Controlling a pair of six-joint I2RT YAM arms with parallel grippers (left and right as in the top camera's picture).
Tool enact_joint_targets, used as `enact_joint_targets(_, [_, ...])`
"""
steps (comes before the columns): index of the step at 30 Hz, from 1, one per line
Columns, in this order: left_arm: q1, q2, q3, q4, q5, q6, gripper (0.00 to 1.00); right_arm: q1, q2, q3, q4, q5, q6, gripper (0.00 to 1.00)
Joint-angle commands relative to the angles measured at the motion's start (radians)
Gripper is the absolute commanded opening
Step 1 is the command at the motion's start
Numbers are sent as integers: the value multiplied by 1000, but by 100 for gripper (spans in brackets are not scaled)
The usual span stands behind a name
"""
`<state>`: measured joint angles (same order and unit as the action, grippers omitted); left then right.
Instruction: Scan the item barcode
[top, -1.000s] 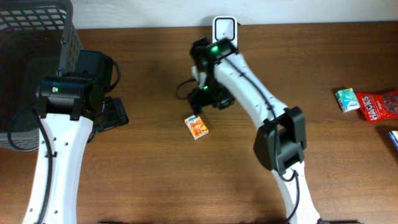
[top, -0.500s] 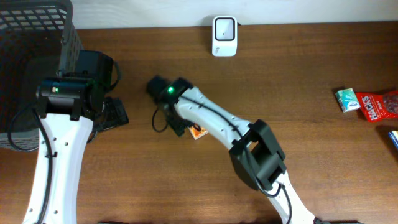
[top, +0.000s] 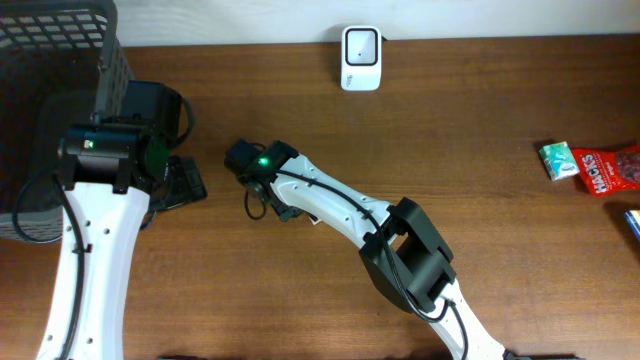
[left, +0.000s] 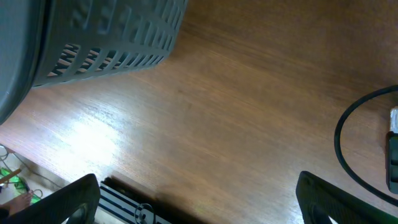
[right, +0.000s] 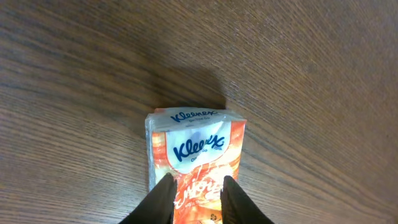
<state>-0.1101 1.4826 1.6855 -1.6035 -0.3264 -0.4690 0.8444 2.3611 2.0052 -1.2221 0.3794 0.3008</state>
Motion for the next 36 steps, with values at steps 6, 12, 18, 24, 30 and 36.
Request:
enact_joint_targets(6, [2, -20, -2, 2, -10, -12, 99, 1, 4, -23, 2, -58, 32, 25])
enact_joint_targets(12, [2, -20, -2, 2, -10, -12, 99, 0, 4, -67, 26, -74, 50, 23])
enact_joint_targets(18, [2, -20, -2, 2, -10, -12, 99, -18, 3, -11, -23, -173, 49, 4])
enact_joint_targets(24, [2, -20, -2, 2, -10, -12, 99, -140, 2, 163, -172, -534, -71, 4])
enact_joint_targets(30, [2, -20, -2, 2, -10, -12, 99, -372, 4, 158, -221, -1179, -406, 4])
enact_joint_targets(36, [2, -20, -2, 2, -10, -12, 99, -472, 4, 5, -222, -1091, -396, 27])
